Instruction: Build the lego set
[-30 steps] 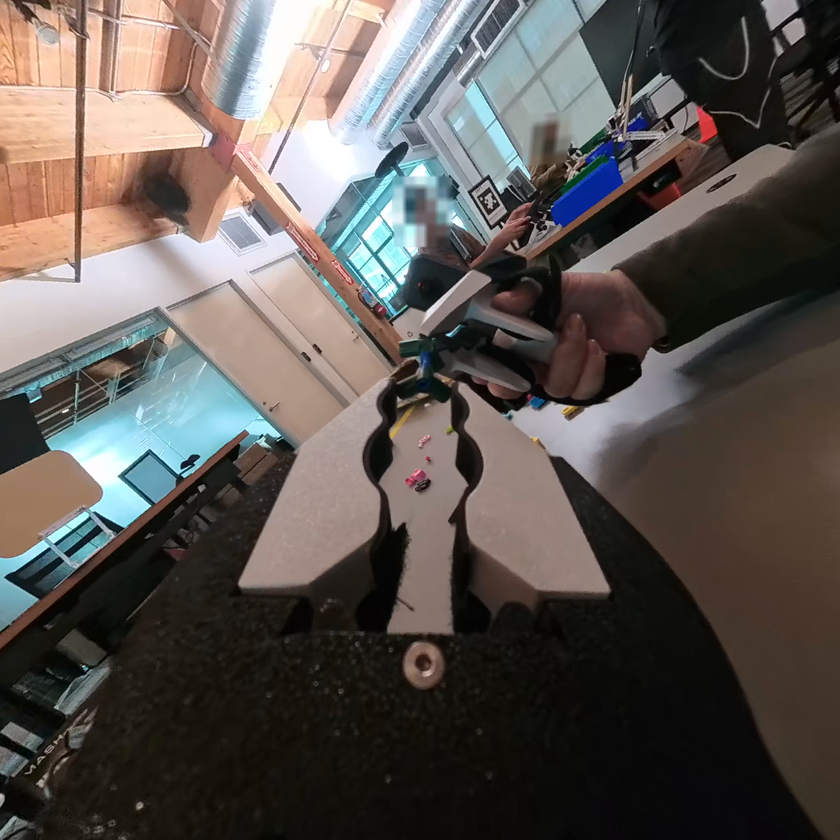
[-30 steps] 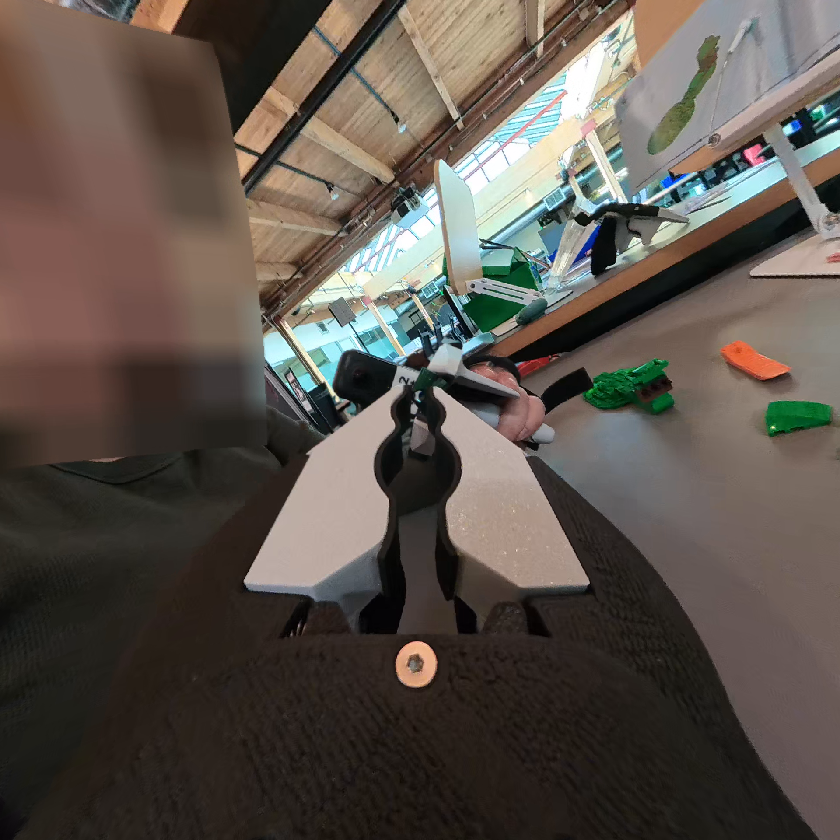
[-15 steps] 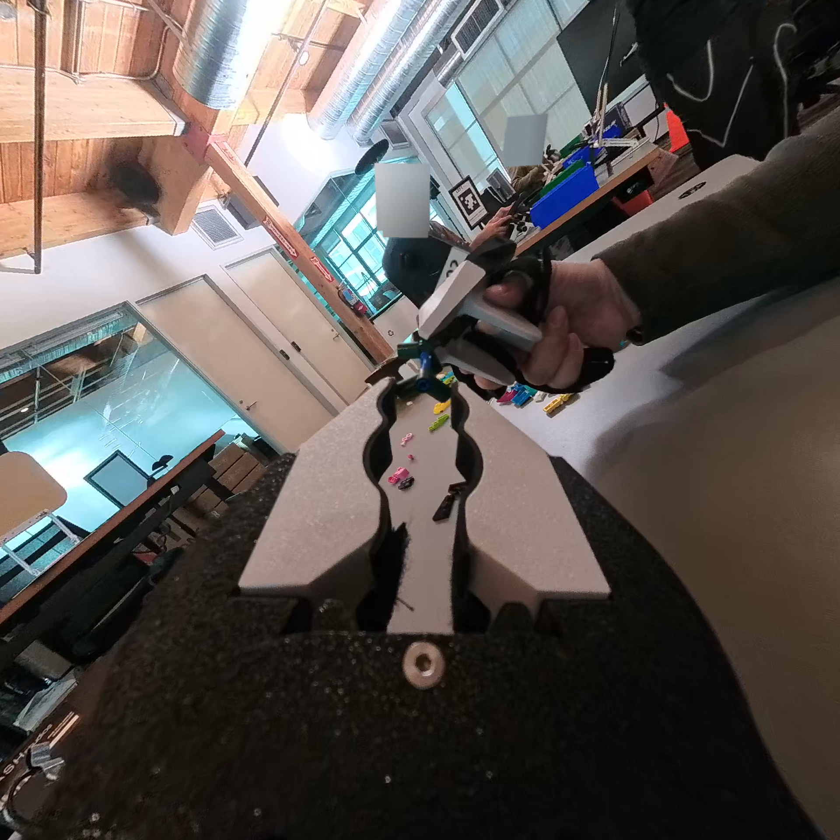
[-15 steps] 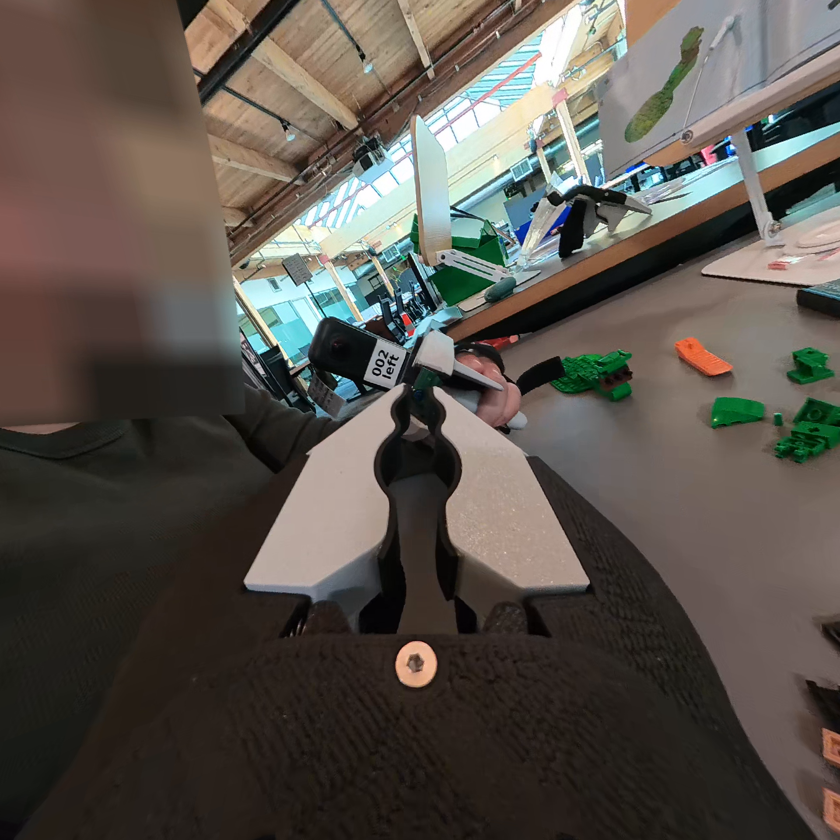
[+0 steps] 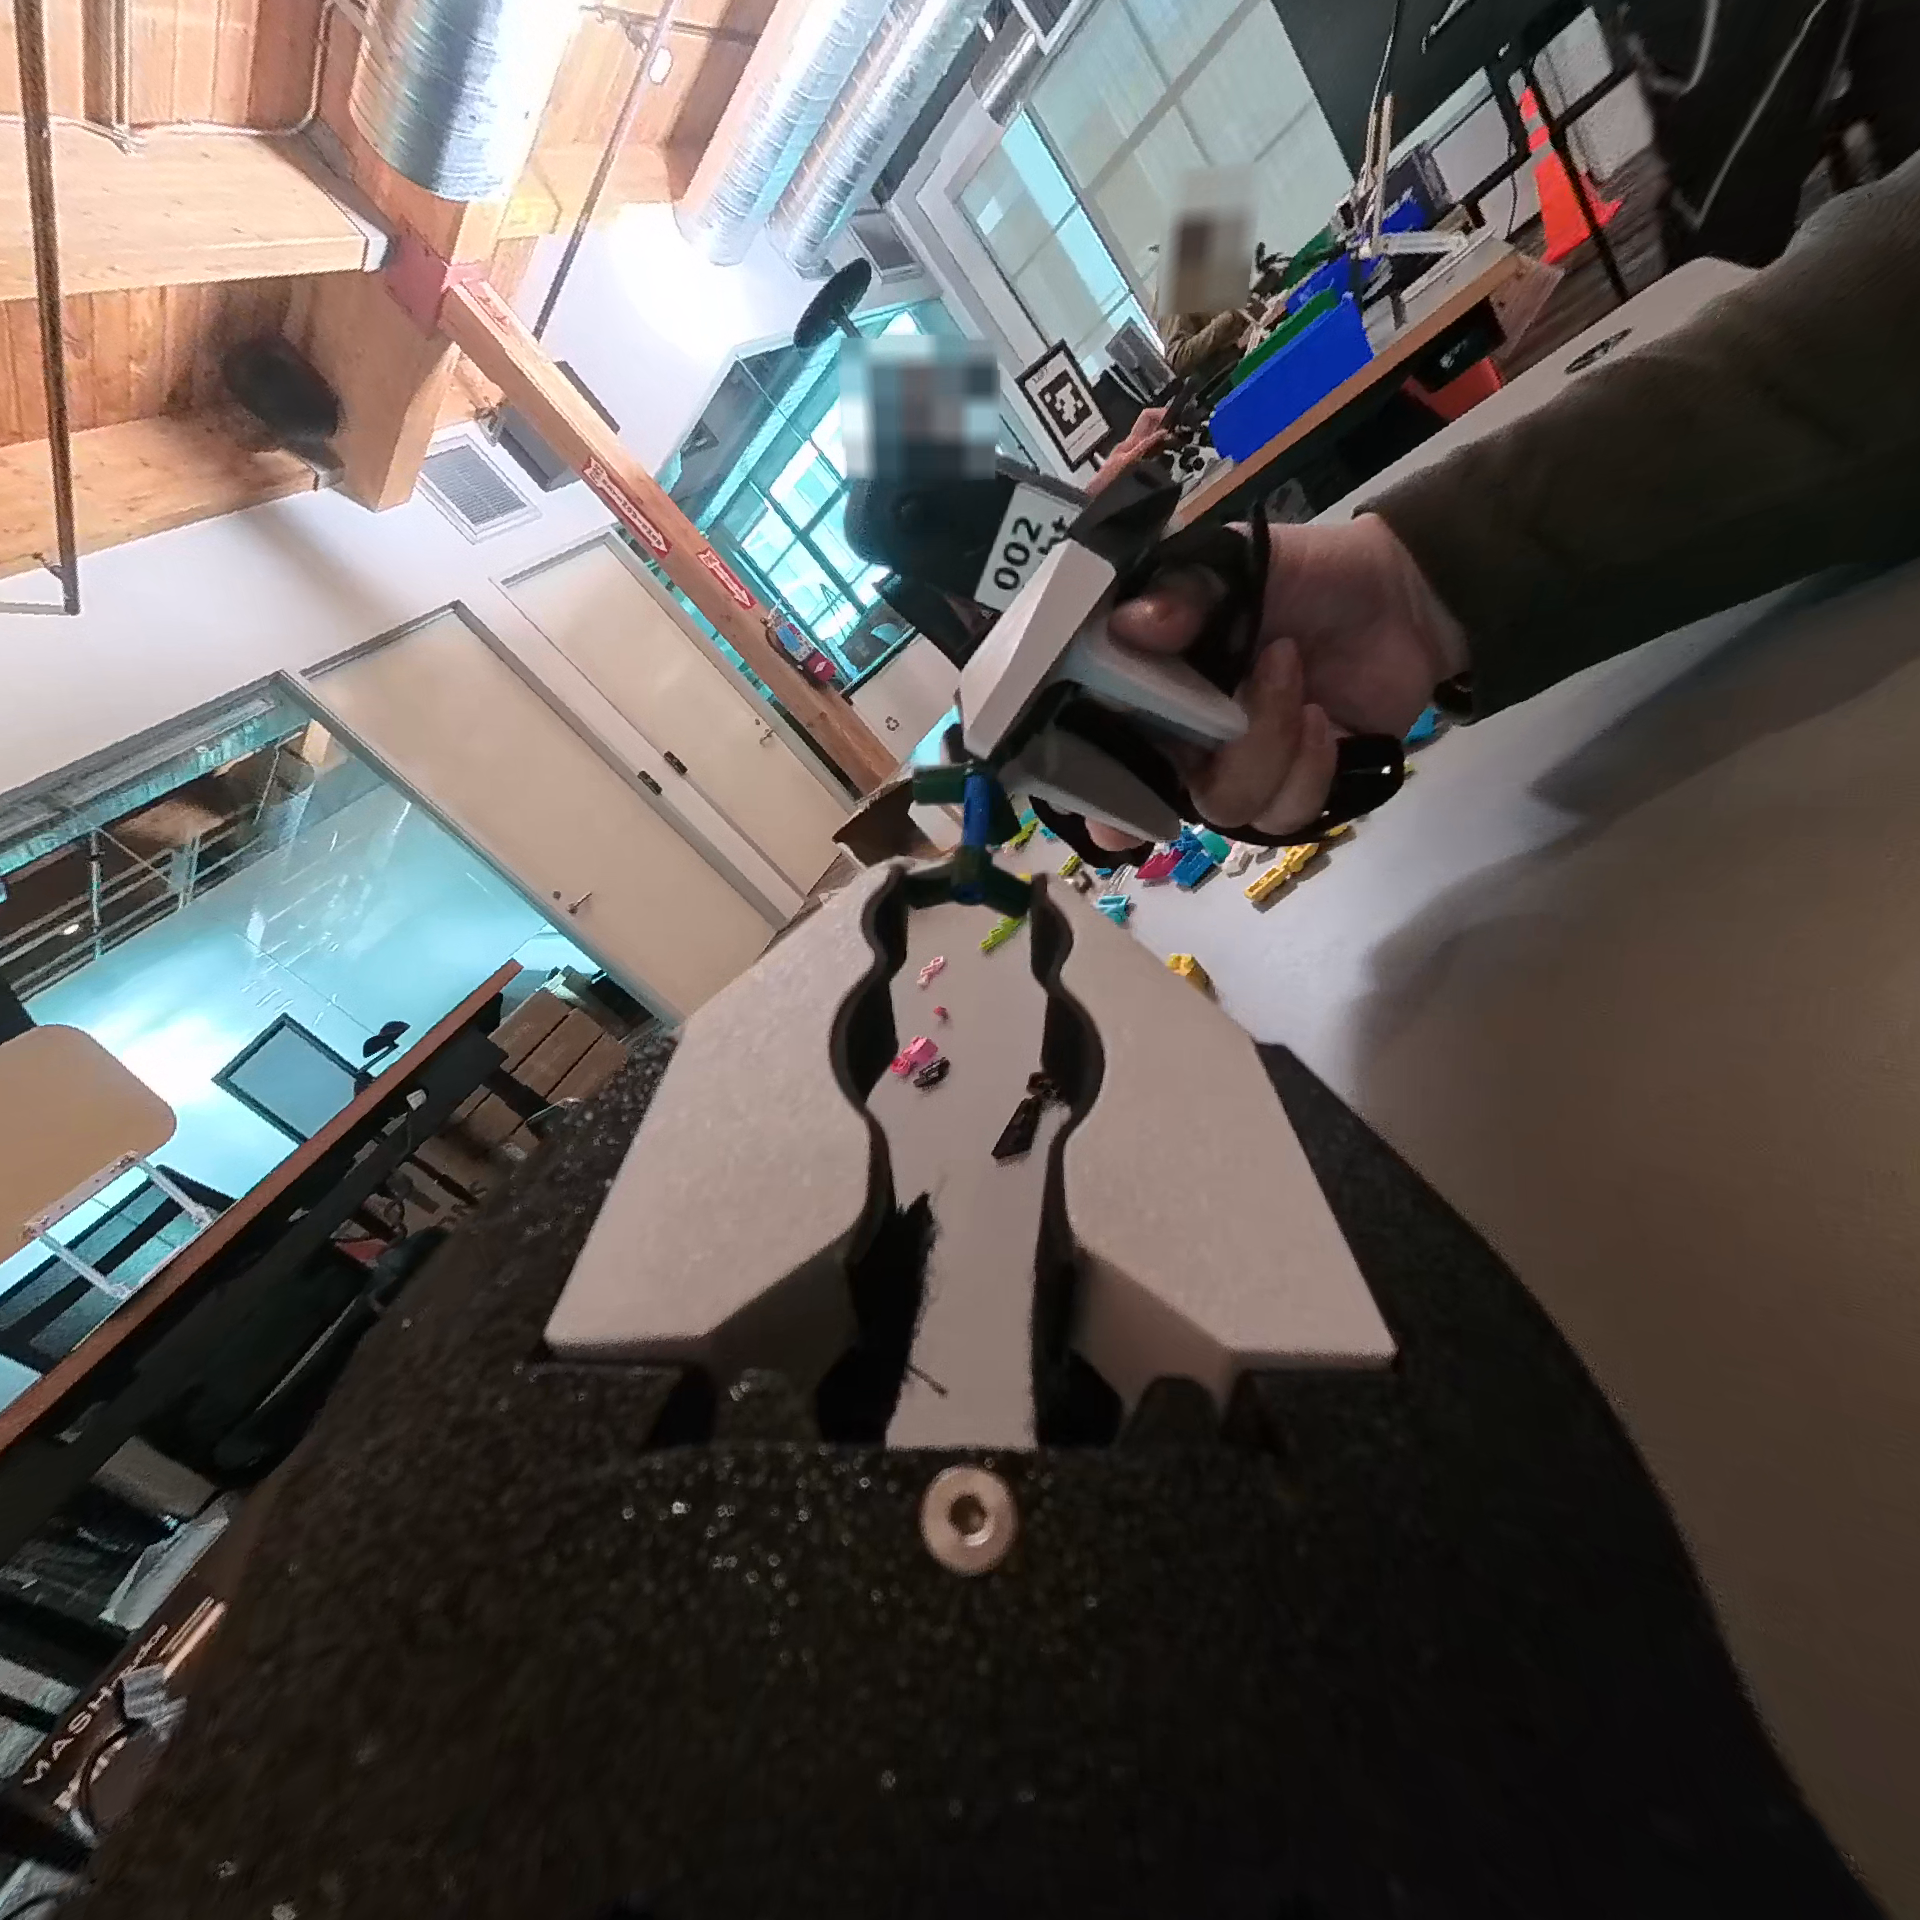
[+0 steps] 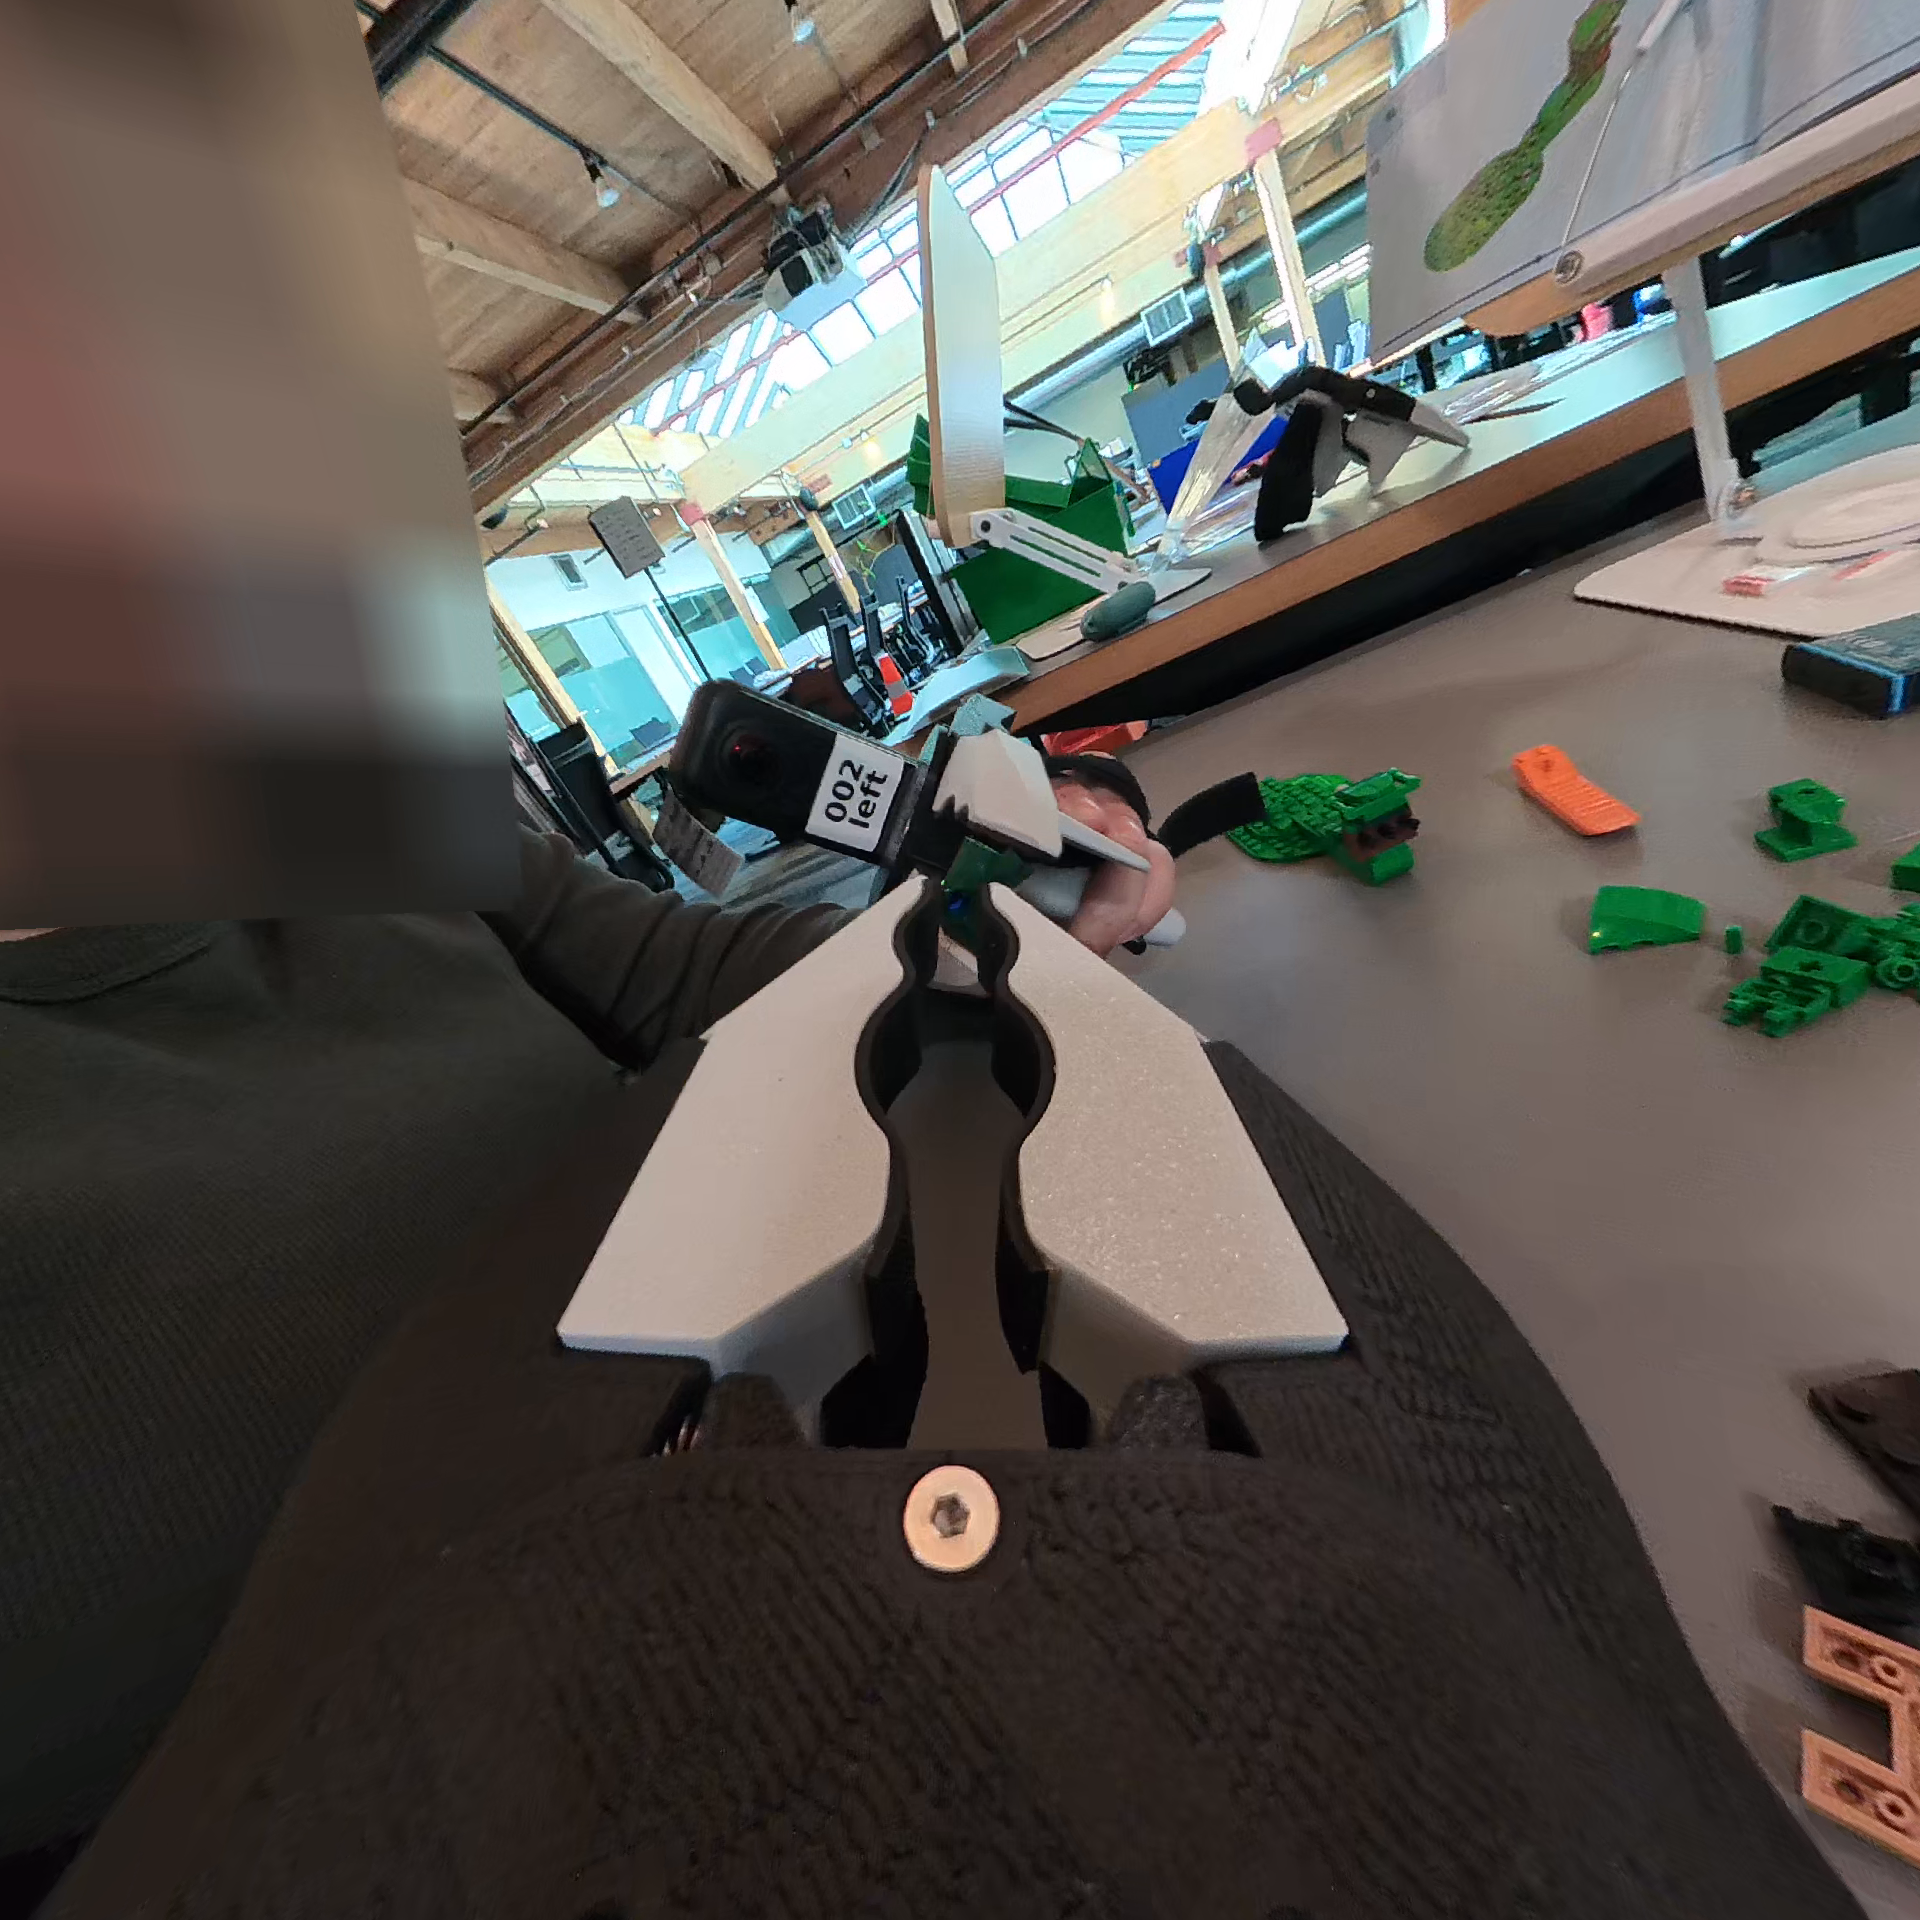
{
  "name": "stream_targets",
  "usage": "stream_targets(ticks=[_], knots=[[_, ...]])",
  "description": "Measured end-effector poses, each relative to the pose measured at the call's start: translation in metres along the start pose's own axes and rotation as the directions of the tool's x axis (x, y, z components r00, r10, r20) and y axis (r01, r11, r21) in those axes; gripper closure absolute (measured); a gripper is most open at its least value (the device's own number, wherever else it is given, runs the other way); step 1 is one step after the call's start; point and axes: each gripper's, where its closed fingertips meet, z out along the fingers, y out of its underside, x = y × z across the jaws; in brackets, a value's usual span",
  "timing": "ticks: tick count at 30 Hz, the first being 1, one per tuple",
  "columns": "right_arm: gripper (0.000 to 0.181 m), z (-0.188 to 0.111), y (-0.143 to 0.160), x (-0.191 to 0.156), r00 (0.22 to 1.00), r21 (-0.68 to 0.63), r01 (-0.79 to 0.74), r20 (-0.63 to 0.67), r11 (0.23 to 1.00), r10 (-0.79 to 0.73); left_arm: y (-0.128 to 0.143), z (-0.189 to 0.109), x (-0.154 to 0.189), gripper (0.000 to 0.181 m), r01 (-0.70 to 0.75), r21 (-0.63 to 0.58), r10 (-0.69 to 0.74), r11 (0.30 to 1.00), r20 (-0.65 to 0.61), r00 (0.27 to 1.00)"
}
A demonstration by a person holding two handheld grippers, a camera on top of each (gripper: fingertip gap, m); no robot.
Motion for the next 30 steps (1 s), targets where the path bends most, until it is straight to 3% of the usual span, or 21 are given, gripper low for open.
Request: stream_targets(ticks=[15,19,24,30], knots=[[0.177,-0.006,0.011,0.032,0.924,-0.171,0.223,-0.278,0.96,-0.264,0.036,0.004,-0.002,0.161,0.085,-0.213,-0.086,0.973,0.005,0.996],[0.177,-0.006,0.016,0.037,0.907,-0.211,0.244,-0.297,0.947,-0.3,0.043,0.004,0.001,0.16,0.098,-0.246,-0.105,0.964,-0.015,0.994],[0.177,-0.01,0.026,0.044,0.884,-0.296,0.247,-0.322,0.922,-0.34,0.053,0.003,0.007,0.16,0.047,-0.3,-0.067,0.953,-0.056,0.996],[0.177,-0.015,0.045,0.053,0.889,-0.388,0.173,-0.334,0.905,-0.313,0.069,0.001,0.018,0.16,-0.11,-0.385,0.062,0.917,-0.135,0.989]])
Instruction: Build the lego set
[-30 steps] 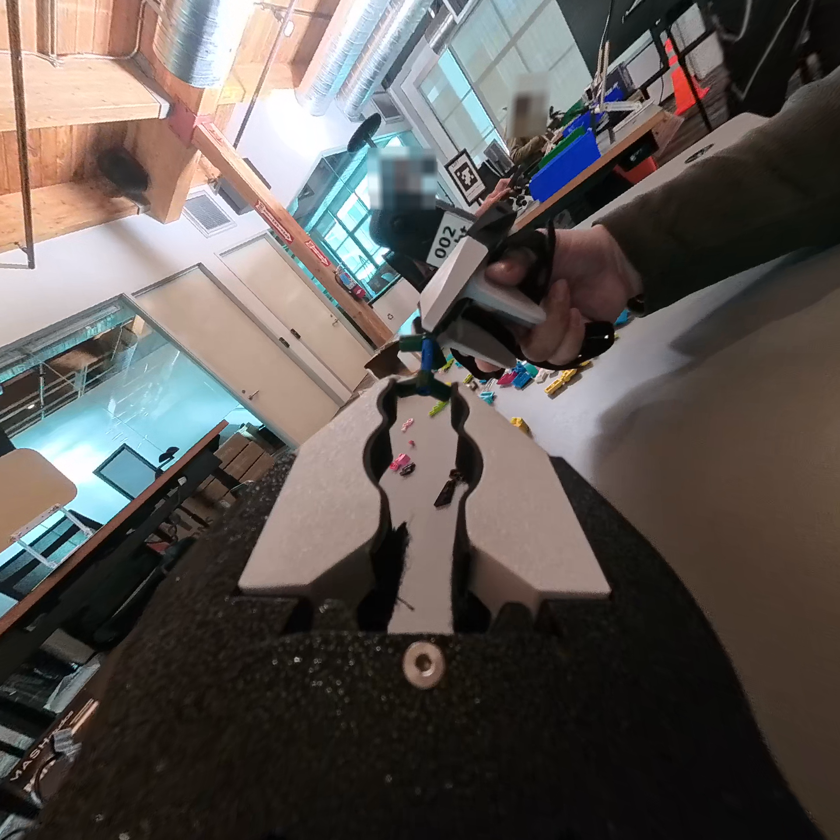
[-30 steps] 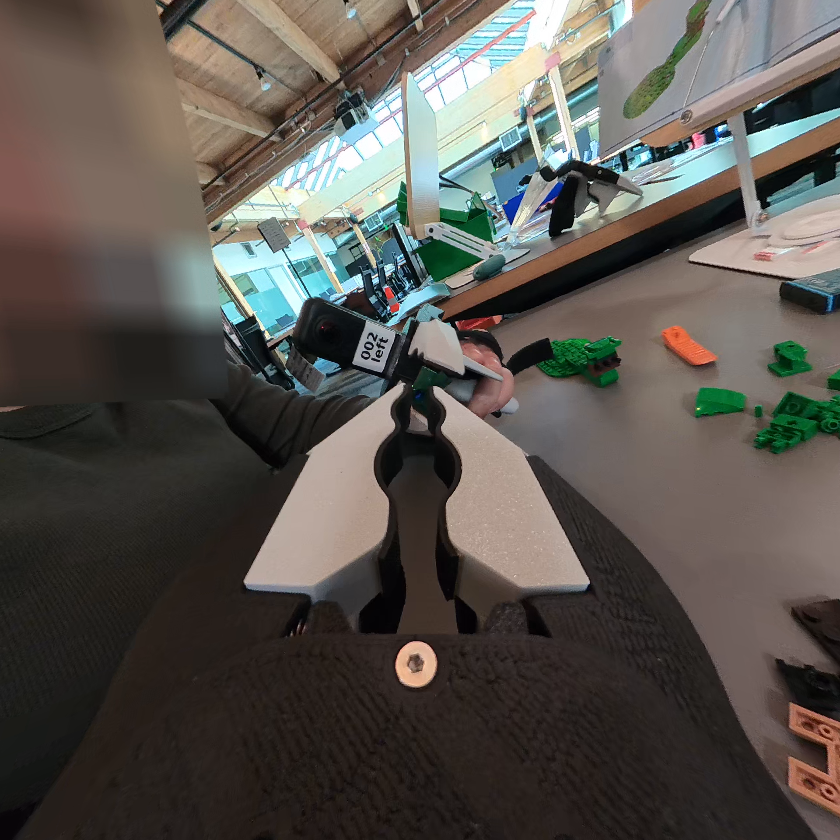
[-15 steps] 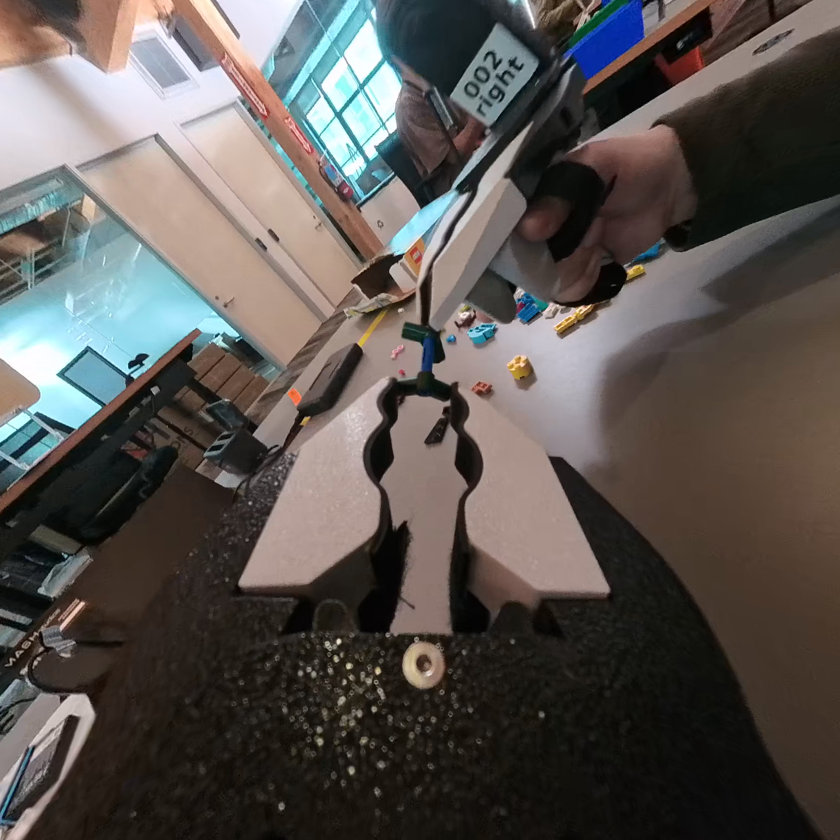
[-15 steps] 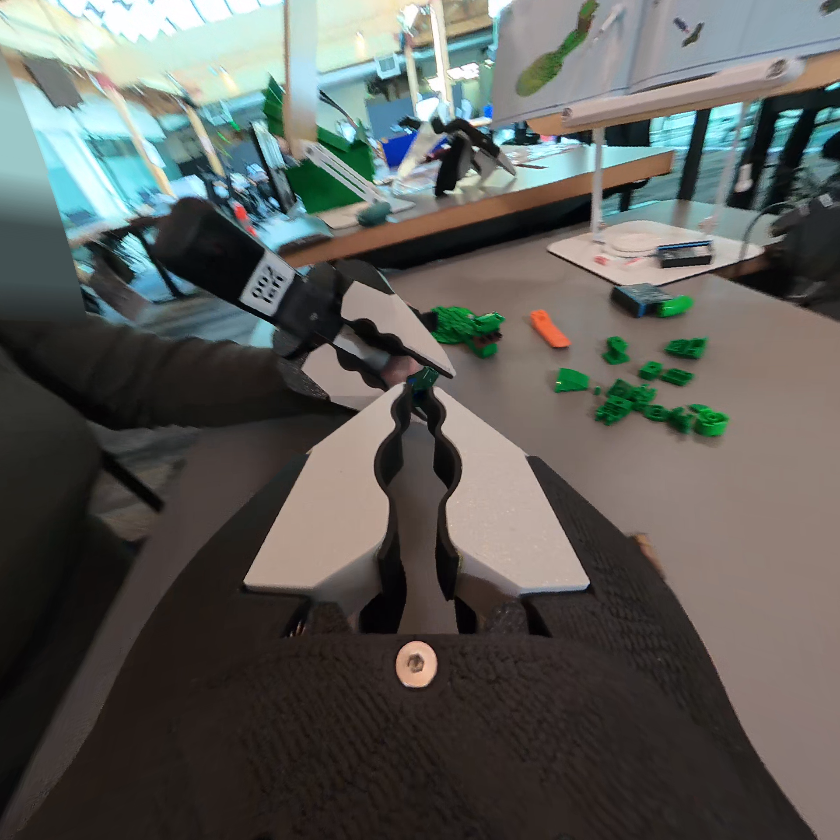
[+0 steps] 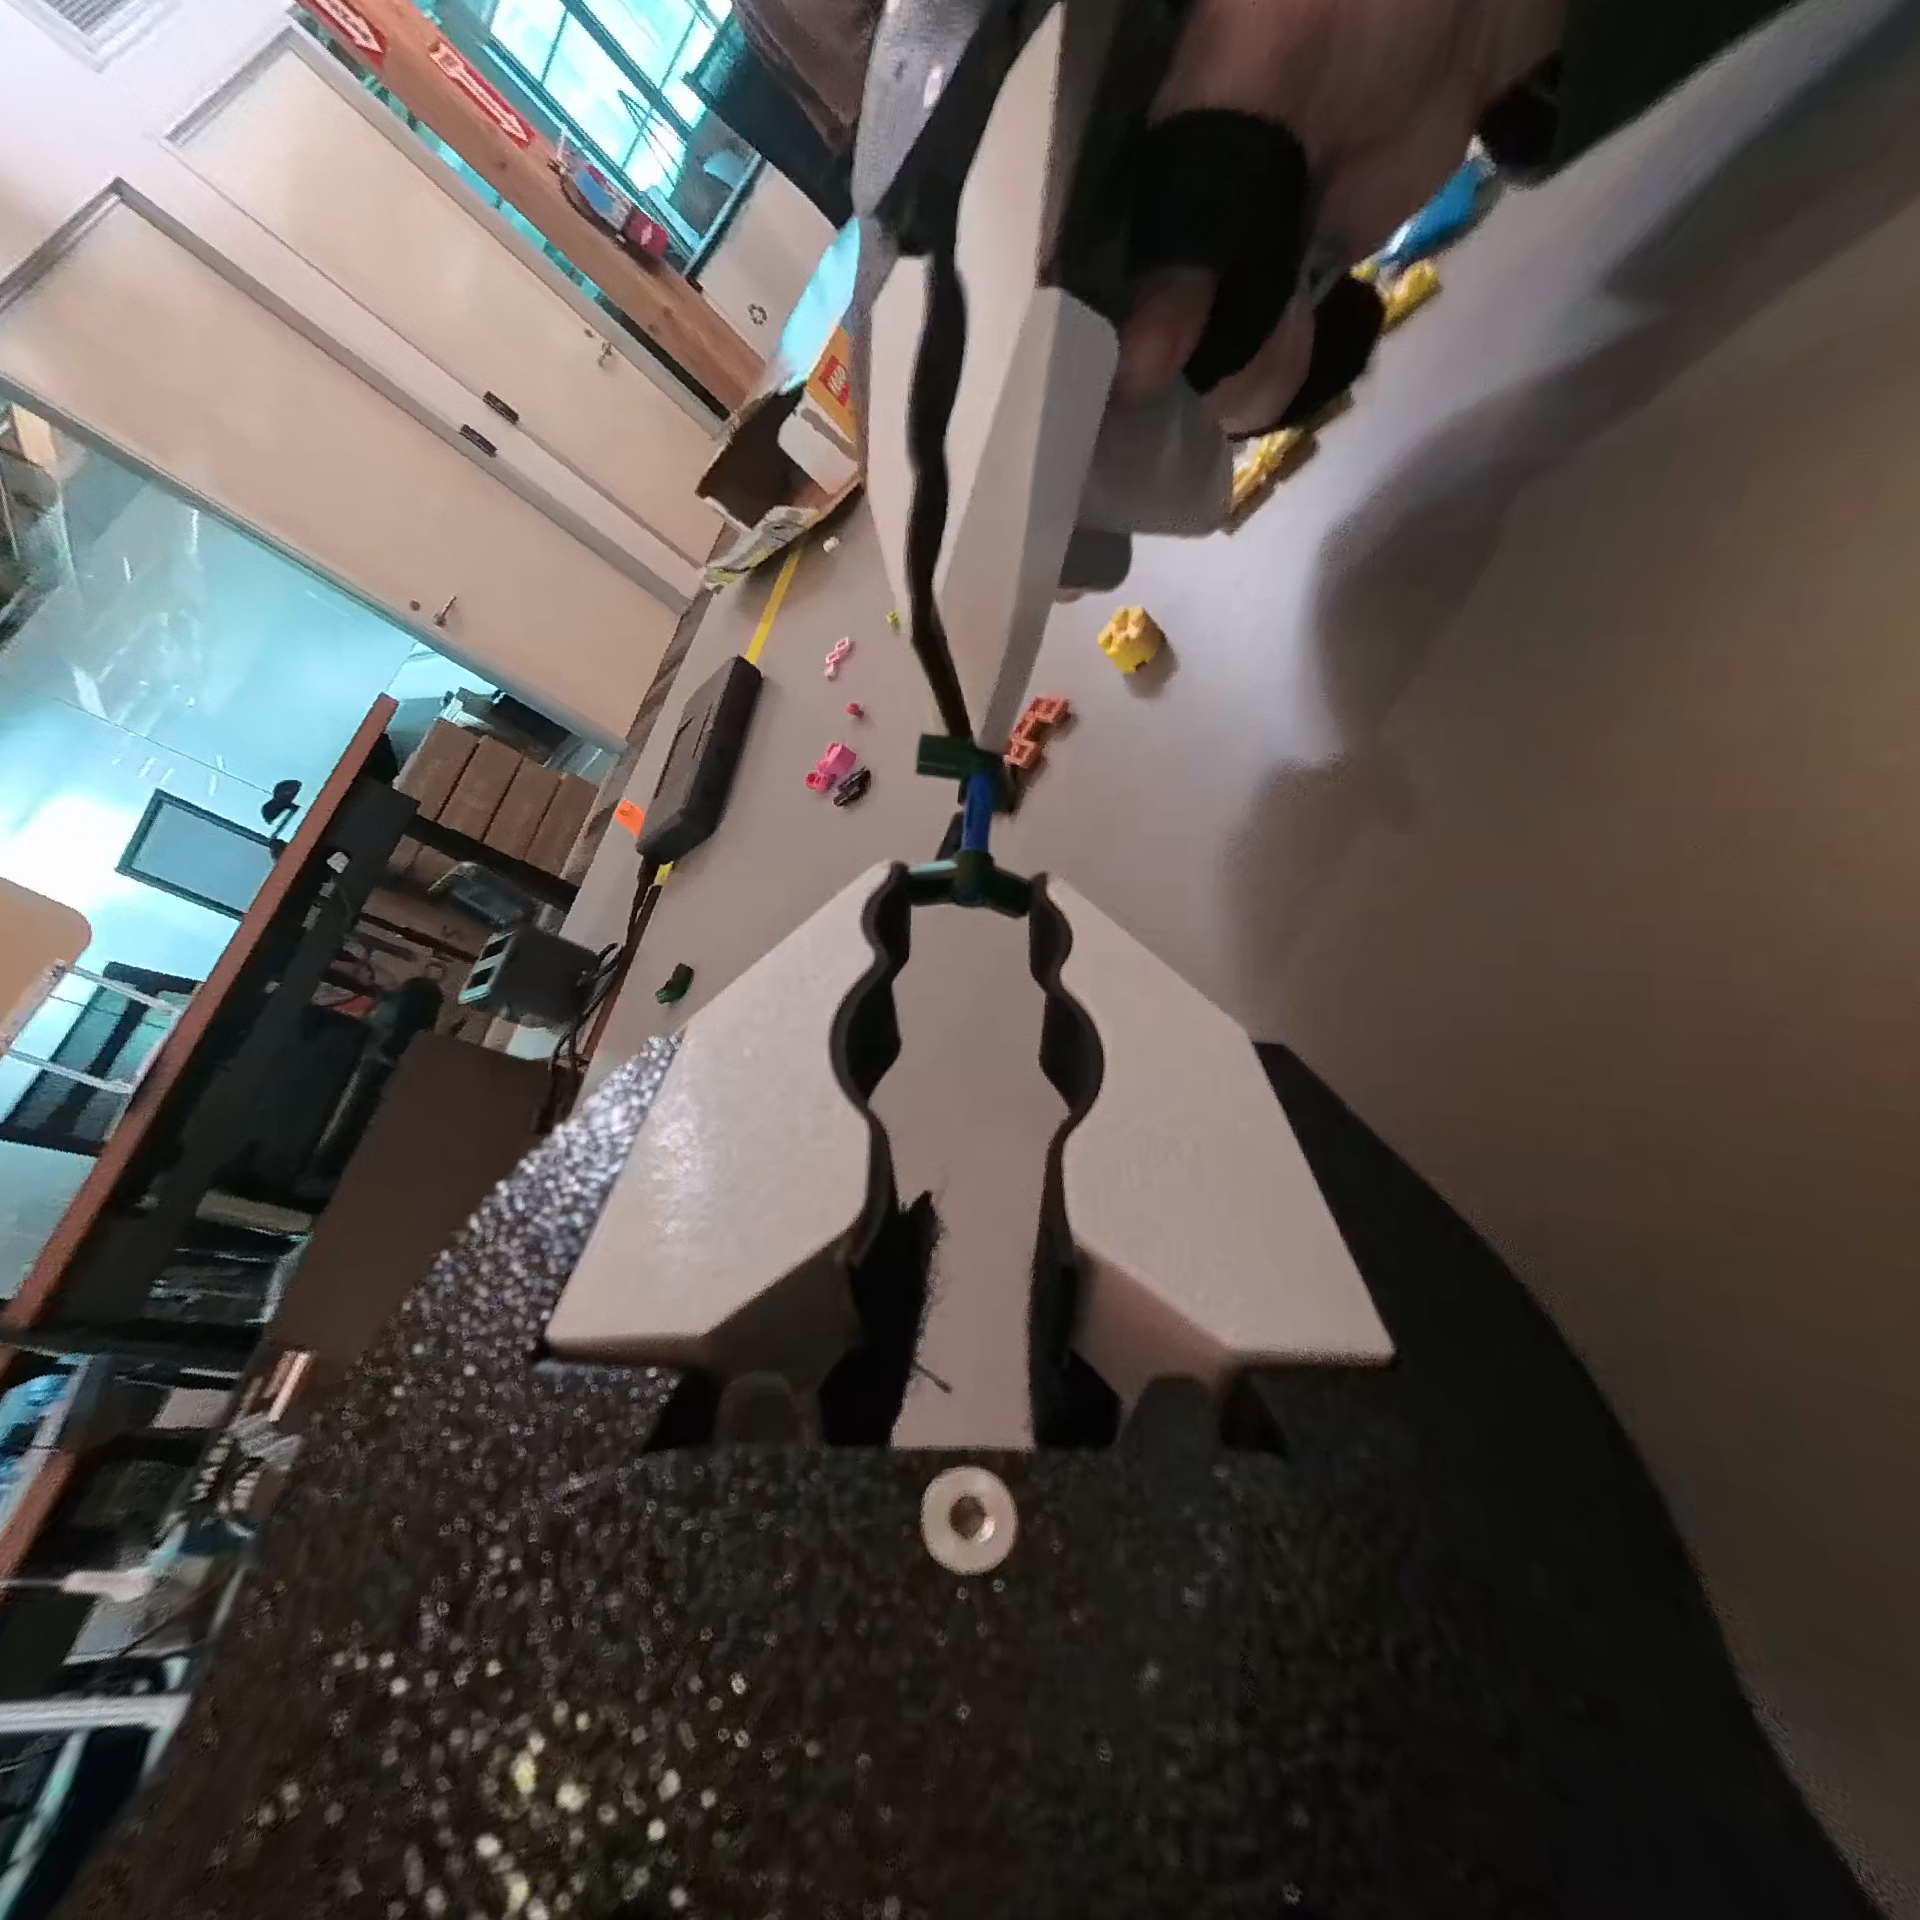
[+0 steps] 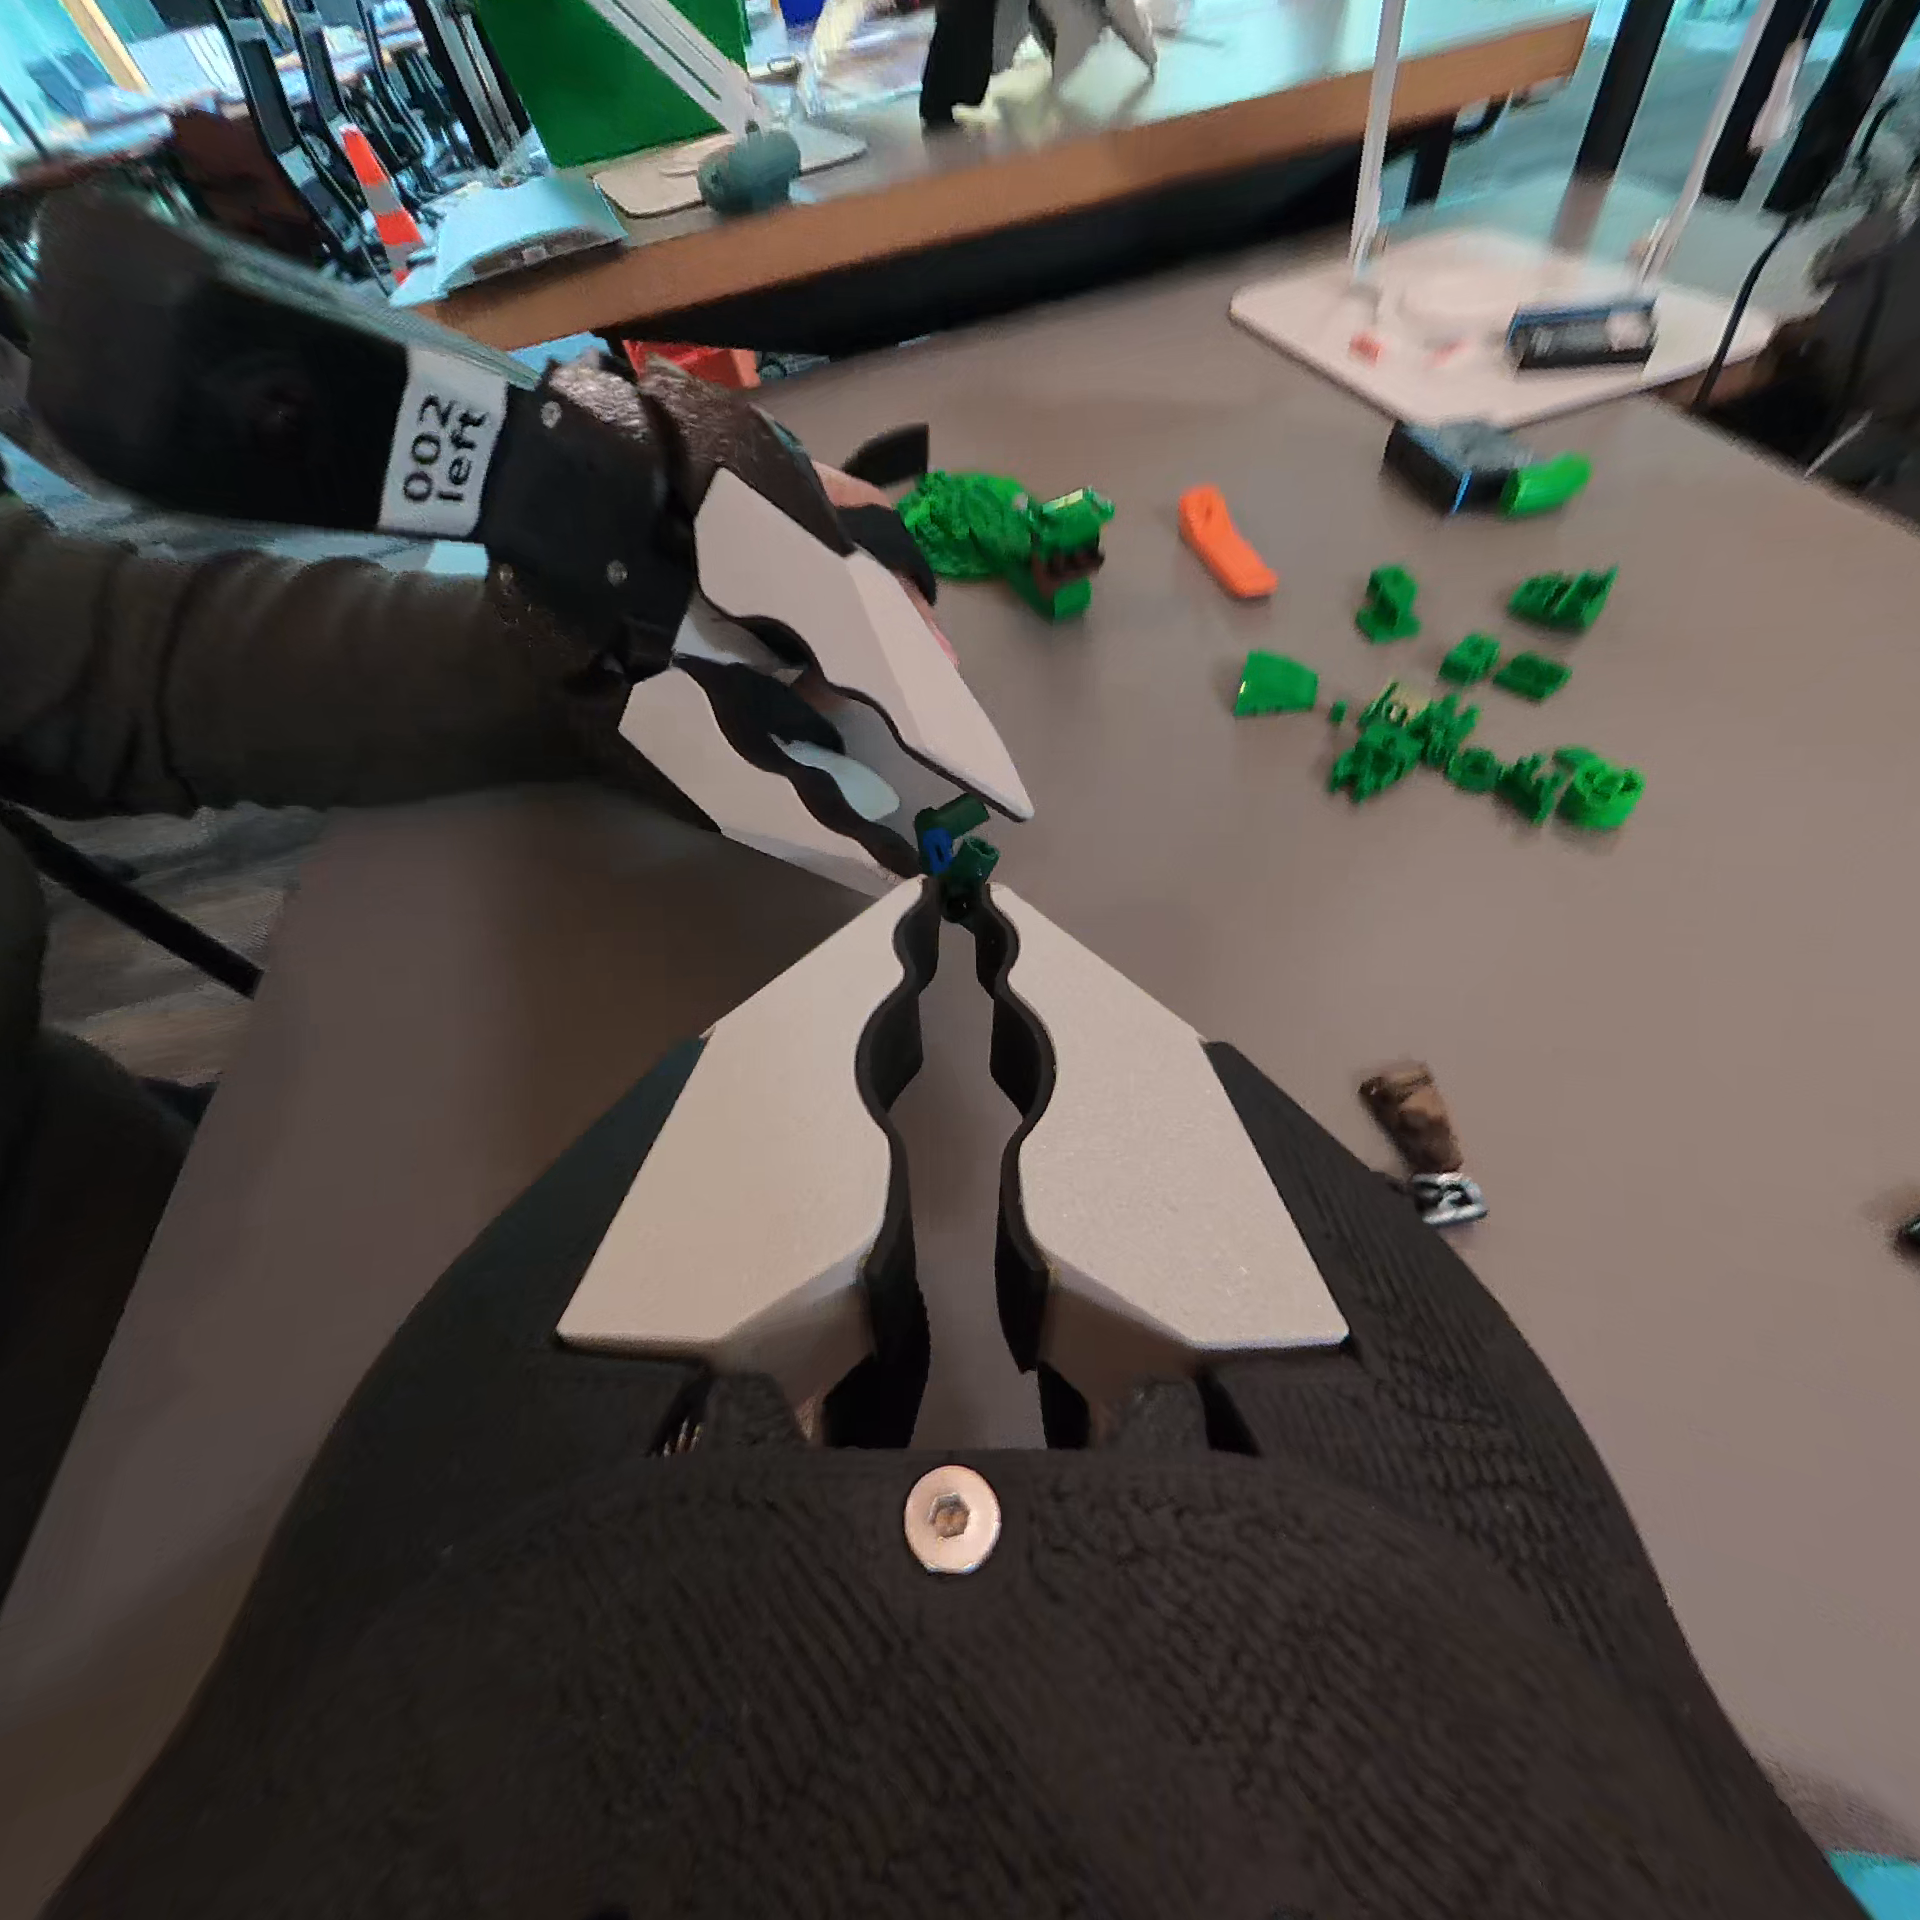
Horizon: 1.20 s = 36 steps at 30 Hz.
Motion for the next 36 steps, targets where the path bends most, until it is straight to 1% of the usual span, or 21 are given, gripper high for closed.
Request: stream_targets(ticks=[5,8,10,15,18,19,21,23,24,27,29,33,36], knots=[[0.177,0.004,0.008,0.005,0.988,-0.011,-0.147,0.035,0.989,0.147,0.006,0.004,0.005,0.16,-0.111,-0.036,0.111,0.993,0.004,0.994],[0.177,0.005,0.007,0.008,0.975,0.014,-0.218,0.043,0.976,0.217,0.008,0.005,0.003,0.16,-0.098,-0.03,0.098,0.995,0.026,0.995],[0.177,0.004,0.003,0.012,0.959,0.061,-0.281,0.054,0.958,0.278,0.008,0.005,-0.001,0.16,-0.079,-0.025,0.081,0.997,0.063,0.995],[0.177,-0.001,-0.021,0.016,0.89,0.246,-0.454,0.168,0.856,0.423,-0.004,0.0,-0.021,0.16,0.001,0.039,-0.008,0.999,0.178,0.984],[0.178,0.001,-0.03,0.012,0.841,0.296,-0.538,0.255,0.79,0.477,-0.007,0.0,-0.023,0.16,-0.051,0.027,0.044,0.998,0.218,0.975],[0.181,0.003,-0.034,0.009,0.817,0.306,-0.571,0.302,0.762,0.491,-0.009,0.002,-0.02,0.16,-0.086,0.019,0.08,0.996,0.215,0.973],[0.181,0.01,-0.037,-0.001,0.769,0.293,-0.627,0.379,0.722,0.514,-0.01,0.007,-0.013,0.16,-0.173,-0.019,0.173,0.985,0.212,0.962],[0.181,0.013,-0.04,-0.005,0.762,0.302,-0.635,0.397,0.711,0.511,-0.011,0.011,-0.011,0.16,-0.203,-0.037,0.206,0.979,0.211,0.955],[0.181,0.012,-0.042,-0.004,0.771,0.319,-0.626,0.39,0.712,0.503,-0.011,0.01,-0.013,0.16,-0.186,-0.03,0.188,0.982,0.217,0.958],[0.181,0.004,-0.043,0.004,0.812,0.366,-0.578,0.339,0.729,0.475,-0.004,0.005,-0.023,0.16,-0.074,-0.013,0.075,0.997,0.226,0.971],[0.181,-0.002,-0.046,0.008,0.83,0.392,-0.555,0.322,0.733,0.456,-0.002,0.002,-0.027,0.16,-0.037,0.002,0.036,0.999,0.229,0.973],[0.181,-0.01,-0.047,0.012,0.877,0.413,-0.479,0.267,0.775,0.399,-0.001,0.001,-0.029,0.16,-0.026,0.011,0.023,1.0,0.224,0.974],[0.181,-0.014,-0.043,0.019,0.916,0.409,-0.402,0.176,0.819,0.361,0.004,-0.001,-0.033,0.16,-0.01,0.0,0.01,1.0,0.227,0.974]])
